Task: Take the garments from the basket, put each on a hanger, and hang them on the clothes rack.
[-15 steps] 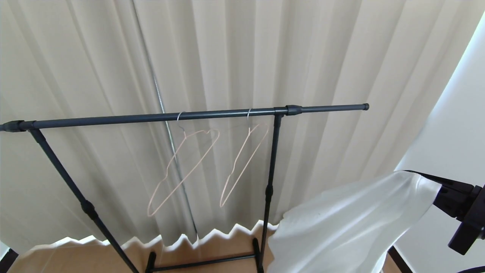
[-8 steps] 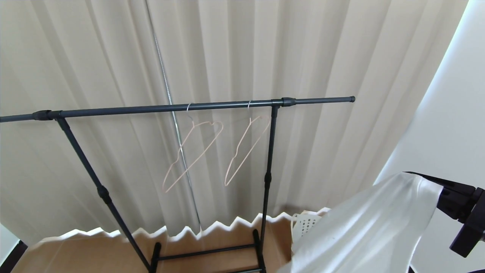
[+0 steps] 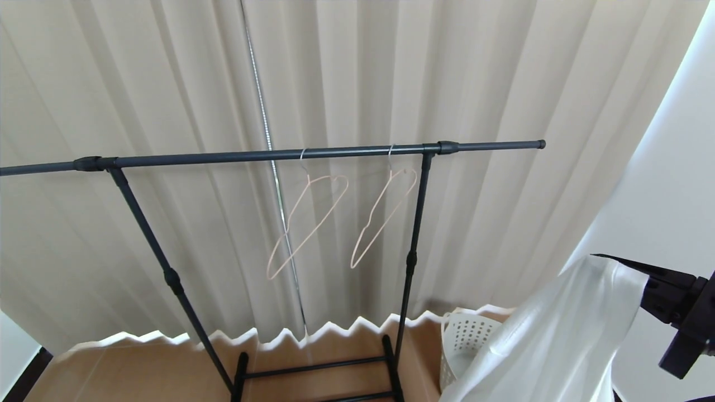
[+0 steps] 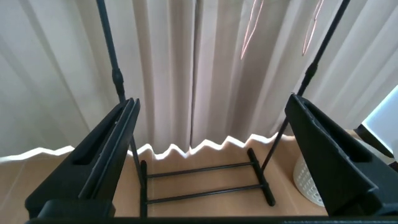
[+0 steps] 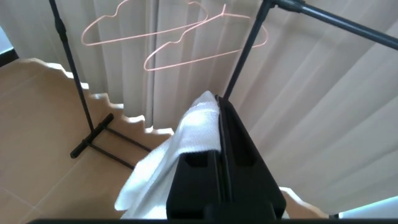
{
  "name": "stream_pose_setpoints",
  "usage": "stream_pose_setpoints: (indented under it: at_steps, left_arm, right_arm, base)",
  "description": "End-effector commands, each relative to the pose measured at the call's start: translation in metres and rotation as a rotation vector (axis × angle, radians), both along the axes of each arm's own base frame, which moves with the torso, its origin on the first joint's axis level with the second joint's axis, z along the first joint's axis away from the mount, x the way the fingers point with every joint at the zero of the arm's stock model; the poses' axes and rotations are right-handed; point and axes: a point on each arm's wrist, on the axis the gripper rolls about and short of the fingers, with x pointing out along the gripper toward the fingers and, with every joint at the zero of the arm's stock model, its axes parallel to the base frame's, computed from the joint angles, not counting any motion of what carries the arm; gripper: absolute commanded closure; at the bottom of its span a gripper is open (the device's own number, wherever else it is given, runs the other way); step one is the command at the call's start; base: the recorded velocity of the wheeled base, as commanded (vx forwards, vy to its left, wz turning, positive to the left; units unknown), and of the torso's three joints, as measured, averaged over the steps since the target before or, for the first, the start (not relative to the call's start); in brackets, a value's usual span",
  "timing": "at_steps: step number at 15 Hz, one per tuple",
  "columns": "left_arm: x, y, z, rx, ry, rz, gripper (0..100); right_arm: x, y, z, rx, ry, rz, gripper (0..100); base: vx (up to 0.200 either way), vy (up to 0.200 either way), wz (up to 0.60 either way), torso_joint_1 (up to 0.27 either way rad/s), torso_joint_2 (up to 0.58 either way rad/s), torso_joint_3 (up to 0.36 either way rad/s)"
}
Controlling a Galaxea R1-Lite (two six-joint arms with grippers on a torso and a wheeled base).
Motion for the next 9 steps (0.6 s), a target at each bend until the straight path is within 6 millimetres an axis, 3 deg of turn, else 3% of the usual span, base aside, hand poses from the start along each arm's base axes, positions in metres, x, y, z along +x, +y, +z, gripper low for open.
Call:
stream_pose_setpoints:
  at_steps: [1,9]
  left_arm:
    - [0.0001,0.0,0.0001,0.0,0.001,0.0,0]
    - [0.0001,0.0,0.0001,0.001,0.001,0.002,0]
  right_arm:
    - [0.0002,0.0002,0.0,0.0,-0.001,0.001,100]
    - [0.0,0.0001,0.0007,-0.001,-0.005,0.001,100]
  base:
    - [0.0,0.0,0.6,0.012,0.0,-0.002]
    - [0.0,0.0,0.0,0.0,0.0,0.0]
